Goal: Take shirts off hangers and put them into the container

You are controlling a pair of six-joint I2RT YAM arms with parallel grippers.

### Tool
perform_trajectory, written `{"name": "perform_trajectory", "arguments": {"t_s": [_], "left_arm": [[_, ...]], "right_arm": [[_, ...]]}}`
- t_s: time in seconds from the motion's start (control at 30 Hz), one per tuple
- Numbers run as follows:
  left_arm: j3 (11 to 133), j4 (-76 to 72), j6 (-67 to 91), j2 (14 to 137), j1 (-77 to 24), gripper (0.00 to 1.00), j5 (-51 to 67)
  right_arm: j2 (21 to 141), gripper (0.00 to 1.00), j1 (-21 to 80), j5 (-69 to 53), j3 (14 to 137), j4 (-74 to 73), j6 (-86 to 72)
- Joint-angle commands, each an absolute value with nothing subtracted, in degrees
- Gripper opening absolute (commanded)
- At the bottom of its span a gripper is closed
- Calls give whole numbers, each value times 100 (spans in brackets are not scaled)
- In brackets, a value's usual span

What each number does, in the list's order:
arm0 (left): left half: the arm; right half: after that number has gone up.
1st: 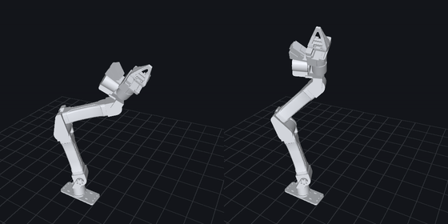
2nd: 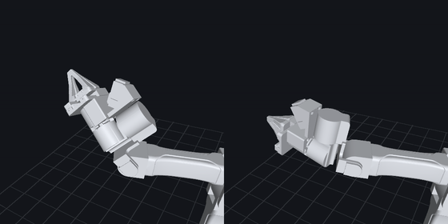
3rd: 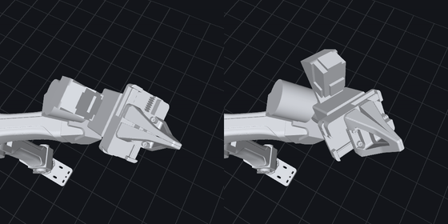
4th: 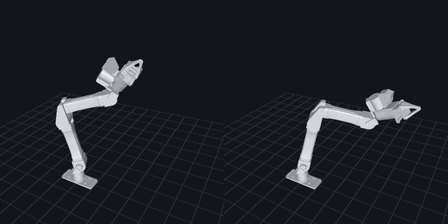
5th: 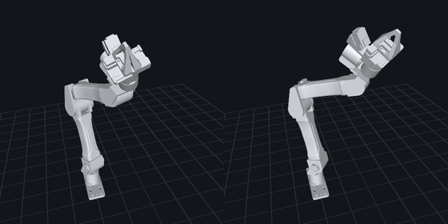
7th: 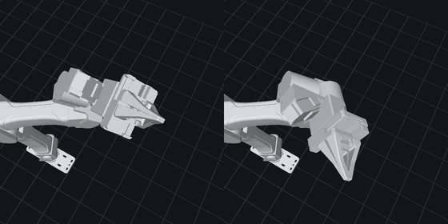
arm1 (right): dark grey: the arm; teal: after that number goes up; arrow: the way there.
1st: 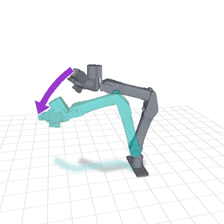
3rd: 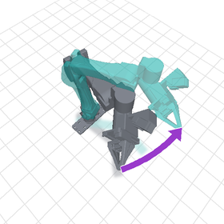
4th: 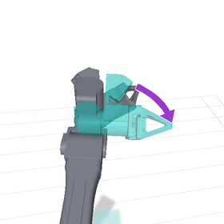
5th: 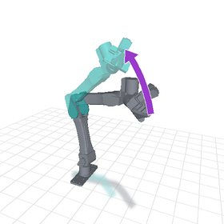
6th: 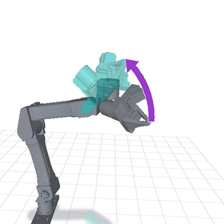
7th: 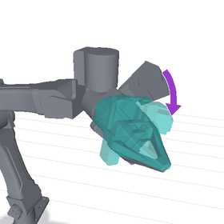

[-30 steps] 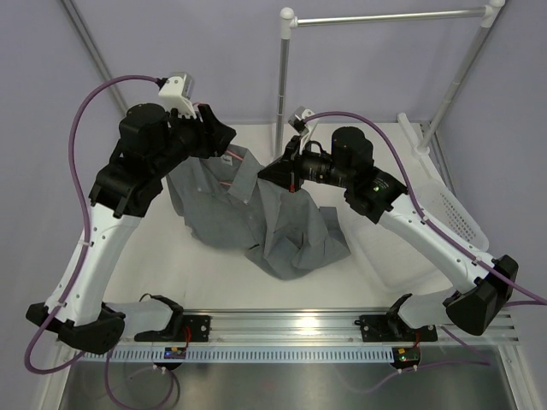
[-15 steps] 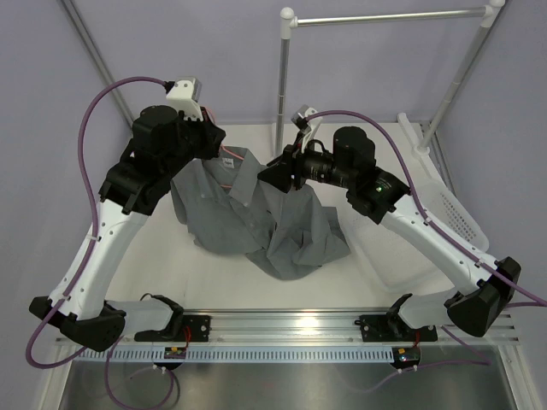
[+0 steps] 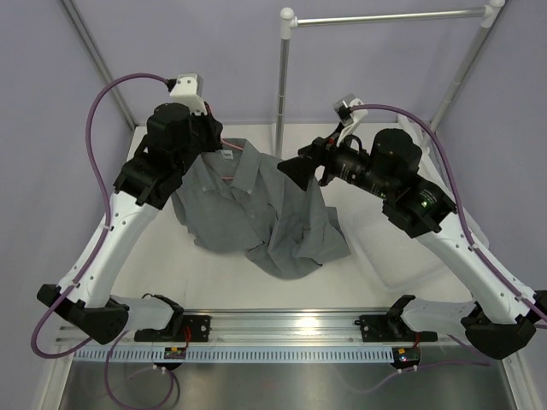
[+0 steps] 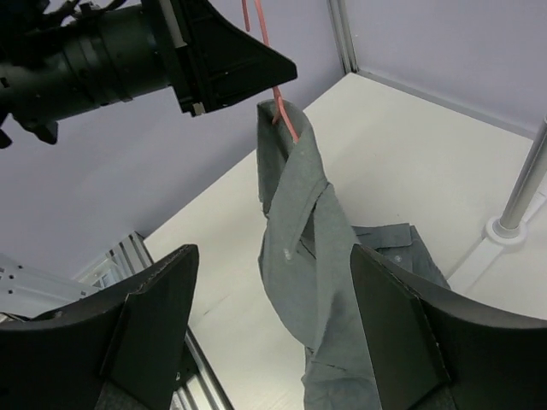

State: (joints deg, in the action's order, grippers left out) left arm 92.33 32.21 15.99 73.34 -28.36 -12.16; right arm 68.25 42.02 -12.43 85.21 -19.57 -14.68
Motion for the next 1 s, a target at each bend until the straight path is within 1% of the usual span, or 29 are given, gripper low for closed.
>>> {"name": "perform_trajectory", "arguments": {"t_s": [0.0,0.17,0.4,0.53,0.67,0.8,0.9,0.97], "left_arm": [[9369,2584,1828,7418,-2970,0,-1818],[9413,2575,2004,7497,-3172,0,-2328],[9352,2558,2302,7445,-3252,0,-2751],[9299,2531,2382,7383,-3261,0,-2795],[9211,2540,2434,7295,-3261,0,-2856],[9114,2540,2443,7199,-3261,0,-2927],[9027,2505,2487,7146,-3261,0,-2971],[8983,2496,2470,7119,-3261,0,-2997]], "right_arm": [[6759,81,4280,-1080,8271,-1838,-2003],[7154,80,4552,-958,8042,-1478,-2399],[7874,79,4808,-352,7884,-1037,-2794],[8059,75,4834,-273,7805,-739,-2961],[8226,69,4860,-272,7866,-537,-2962],[8367,60,4869,-447,7892,-343,-2971],[8516,57,4878,-579,7954,-255,-3041],[8552,48,4878,-598,7963,-194,-3050]]}}
